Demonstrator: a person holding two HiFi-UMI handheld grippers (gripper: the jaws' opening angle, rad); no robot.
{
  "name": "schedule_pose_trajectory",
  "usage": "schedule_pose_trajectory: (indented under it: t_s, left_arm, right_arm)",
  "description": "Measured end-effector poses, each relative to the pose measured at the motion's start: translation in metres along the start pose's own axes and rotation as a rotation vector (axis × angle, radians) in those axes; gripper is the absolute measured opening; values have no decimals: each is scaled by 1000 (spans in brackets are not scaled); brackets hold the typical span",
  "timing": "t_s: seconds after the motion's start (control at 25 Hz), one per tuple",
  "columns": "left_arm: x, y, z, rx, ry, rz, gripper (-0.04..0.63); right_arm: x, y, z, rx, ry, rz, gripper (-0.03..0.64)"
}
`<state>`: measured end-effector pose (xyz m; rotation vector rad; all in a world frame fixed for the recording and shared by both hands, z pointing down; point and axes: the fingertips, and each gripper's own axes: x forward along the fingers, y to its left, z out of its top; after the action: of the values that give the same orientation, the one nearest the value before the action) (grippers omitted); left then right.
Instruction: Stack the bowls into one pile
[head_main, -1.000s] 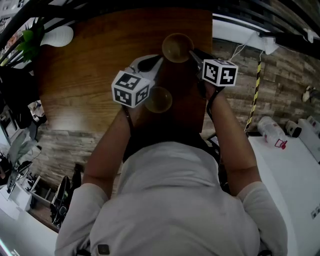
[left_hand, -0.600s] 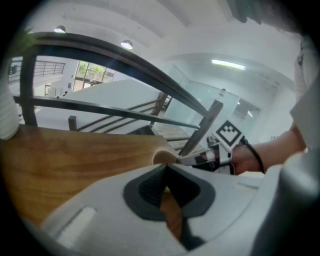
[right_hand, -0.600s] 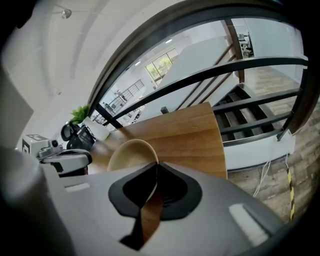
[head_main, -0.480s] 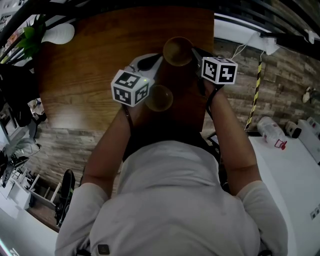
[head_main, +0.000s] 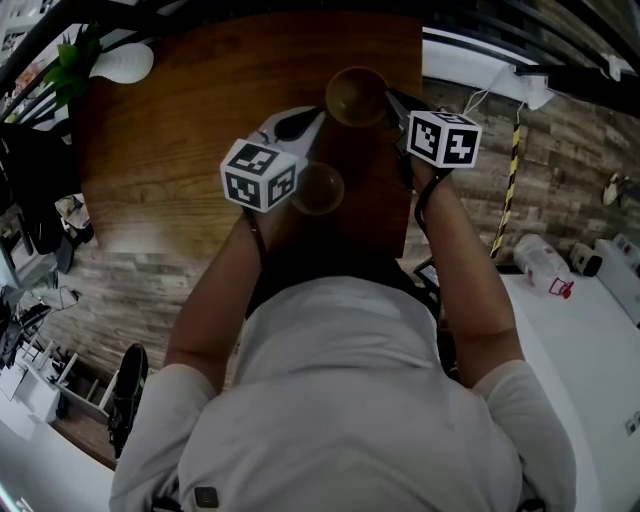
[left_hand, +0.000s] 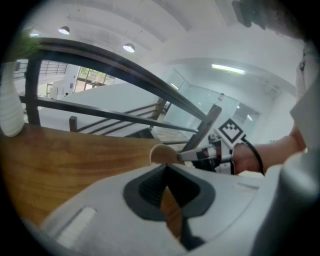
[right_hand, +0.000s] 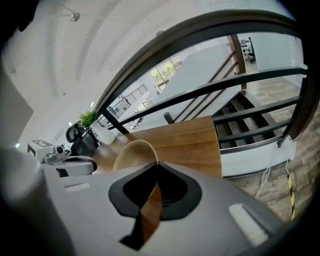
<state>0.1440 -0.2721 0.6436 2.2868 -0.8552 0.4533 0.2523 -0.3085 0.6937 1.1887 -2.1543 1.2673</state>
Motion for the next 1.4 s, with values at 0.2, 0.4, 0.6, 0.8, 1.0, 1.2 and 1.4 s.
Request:
schedule_pose_trajectory:
  t_s: [0.2,0.4,0.6,0.8,1.0,1.2,1.4]
  left_arm:
    - [-25,-13,6,24,-28,-7,5]
    - [-50,-30,18,61,-56,-16,5]
    - [-74,-56,34,111,-83,-37,5]
    - [-106,-79,51,162,-113,-49,5]
    - [-142,-106,69,213,-150,-59,5]
    - [-182,-131,81,250,-196,-64,5]
    - [-218,-156,86,287,-222,-79,5]
  right_arm:
    - [-23,24,4,-23,-41,3,15]
    - [-52,47,8,-39,-79,1,15]
    - [-93,68,22,-69,-134,-3,15]
    - [-133,95,29,-81,-193,-6,15]
    - [-174,127,30,-66,-250,13,15]
    - [-217,169,34,-59,-321,51,15]
    - [-260,211,36,-85,-393,66,15]
